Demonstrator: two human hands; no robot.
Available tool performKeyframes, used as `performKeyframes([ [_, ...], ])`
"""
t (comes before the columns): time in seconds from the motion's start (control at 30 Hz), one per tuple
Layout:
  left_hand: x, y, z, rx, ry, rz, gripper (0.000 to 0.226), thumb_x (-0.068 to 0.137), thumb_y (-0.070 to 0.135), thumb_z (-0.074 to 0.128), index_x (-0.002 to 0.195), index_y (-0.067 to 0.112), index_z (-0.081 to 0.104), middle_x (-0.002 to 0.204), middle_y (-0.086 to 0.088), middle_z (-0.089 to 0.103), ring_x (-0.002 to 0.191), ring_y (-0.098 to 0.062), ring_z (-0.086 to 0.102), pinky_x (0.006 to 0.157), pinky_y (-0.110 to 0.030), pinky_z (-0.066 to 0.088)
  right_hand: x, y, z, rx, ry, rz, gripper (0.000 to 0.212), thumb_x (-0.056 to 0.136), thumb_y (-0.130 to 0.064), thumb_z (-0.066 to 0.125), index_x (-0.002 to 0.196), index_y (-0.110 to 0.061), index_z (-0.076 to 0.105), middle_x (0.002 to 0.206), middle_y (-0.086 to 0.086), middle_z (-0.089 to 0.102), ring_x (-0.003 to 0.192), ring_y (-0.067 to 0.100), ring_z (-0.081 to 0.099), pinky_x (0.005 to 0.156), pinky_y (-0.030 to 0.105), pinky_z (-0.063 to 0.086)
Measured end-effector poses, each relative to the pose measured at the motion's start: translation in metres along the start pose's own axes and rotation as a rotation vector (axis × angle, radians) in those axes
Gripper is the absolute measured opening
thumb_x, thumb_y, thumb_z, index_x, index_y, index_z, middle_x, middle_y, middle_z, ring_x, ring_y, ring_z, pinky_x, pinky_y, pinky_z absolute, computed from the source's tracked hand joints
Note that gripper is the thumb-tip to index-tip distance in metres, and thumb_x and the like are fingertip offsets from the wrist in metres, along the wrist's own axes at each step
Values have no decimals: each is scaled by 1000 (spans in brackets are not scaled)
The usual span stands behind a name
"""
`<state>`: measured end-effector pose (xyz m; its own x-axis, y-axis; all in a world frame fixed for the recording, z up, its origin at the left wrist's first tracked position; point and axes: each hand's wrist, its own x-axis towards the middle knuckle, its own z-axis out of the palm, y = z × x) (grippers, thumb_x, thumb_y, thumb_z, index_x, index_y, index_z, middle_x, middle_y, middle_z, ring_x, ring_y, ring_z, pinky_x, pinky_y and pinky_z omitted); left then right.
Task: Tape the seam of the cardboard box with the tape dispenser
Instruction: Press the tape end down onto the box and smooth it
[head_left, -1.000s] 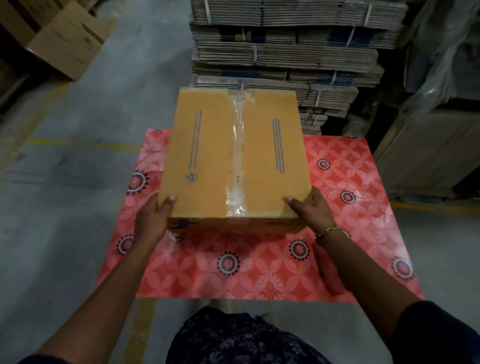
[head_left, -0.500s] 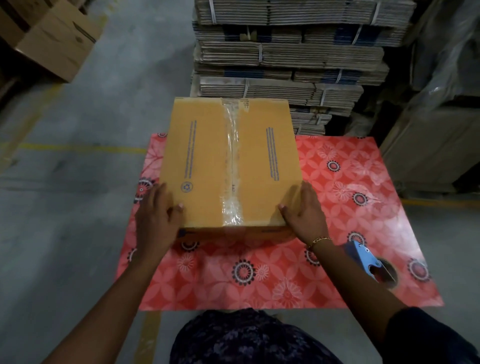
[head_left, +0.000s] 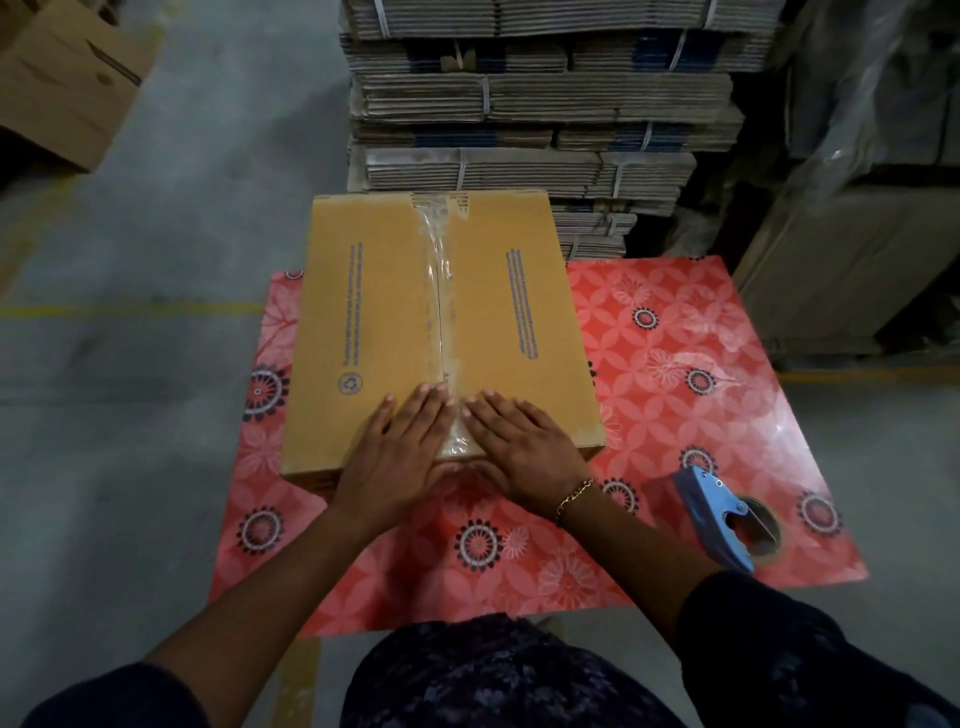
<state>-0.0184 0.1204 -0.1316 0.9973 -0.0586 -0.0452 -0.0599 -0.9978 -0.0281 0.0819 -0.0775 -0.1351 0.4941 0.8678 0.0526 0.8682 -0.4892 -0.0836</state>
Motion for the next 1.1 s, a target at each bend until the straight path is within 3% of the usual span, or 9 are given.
performKeyframes([
  [0.3,3,-1,-6,23,-87,1,76,92,51,29,155,9,34,164,-12,34,153,-30,29,119,-56,32,3,-3,1,32,-13,-18,61,98,-38,48,153,-14,36,159,4,39,149,24,31,119,42,30],
  [0.47,-7,13,-12,-19,-65,-111,83,79,23,47,157,9,25,167,-13,26,153,-34,27,118,-55,33,-21,3,-18,136,-49,-34,68,86,-32,39,152,-16,34,161,5,35,149,25,30,119,42,27],
  [0.57,-18,47,-16,-132,-15,-224,92,75,33,63,157,12,25,168,-14,22,154,-35,21,119,-58,28,-73,27,-31,358,147,163,53,85,-29,55,138,-20,54,143,3,56,130,24,51,105,39,43],
  [0.63,-26,81,-19,-204,90,-213,80,83,41,57,154,14,33,166,-13,27,154,-34,23,119,-56,28,-116,54,-33,477,249,355,44,87,-28,59,130,-18,60,133,5,62,122,24,56,102,38,46],
  [0.73,-30,135,-20,-323,254,-112,62,87,36,61,145,15,50,158,-11,42,147,-32,36,115,-49,32,-179,100,-19,616,345,752,32,87,-18,65,118,-13,66,120,10,67,111,28,61,97,39,47],
  [0.83,-27,178,-18,-427,279,-50,51,87,33,64,135,17,60,151,-8,51,143,-29,40,113,-42,34,-225,145,0,612,126,1063,39,78,-31,65,110,-10,67,111,16,69,100,35,65,84,37,49],
  [0.9,-24,195,-15,-506,229,-50,45,88,35,62,130,19,62,147,-5,54,141,-27,42,112,-41,37,-248,167,13,522,-32,1144,52,70,-47,64,104,-8,67,105,20,66,97,38,64,76,34,44],
  [1.0,-21,209,-10,-603,147,-78,40,88,39,60,124,24,65,138,0,59,135,-21,45,109,-40,42,-264,180,13,464,-79,1277,69,70,-56,72,118,-9,60,119,20,59,108,39,61,86,42,52],
  [1.1,-22,215,-9,-636,75,-105,39,87,44,56,119,25,67,125,6,62,124,-16,50,100,-32,40,-271,186,24,550,-199,1304,66,71,-60,72,110,-10,53,105,19,61,100,39,65,75,40,50],
])
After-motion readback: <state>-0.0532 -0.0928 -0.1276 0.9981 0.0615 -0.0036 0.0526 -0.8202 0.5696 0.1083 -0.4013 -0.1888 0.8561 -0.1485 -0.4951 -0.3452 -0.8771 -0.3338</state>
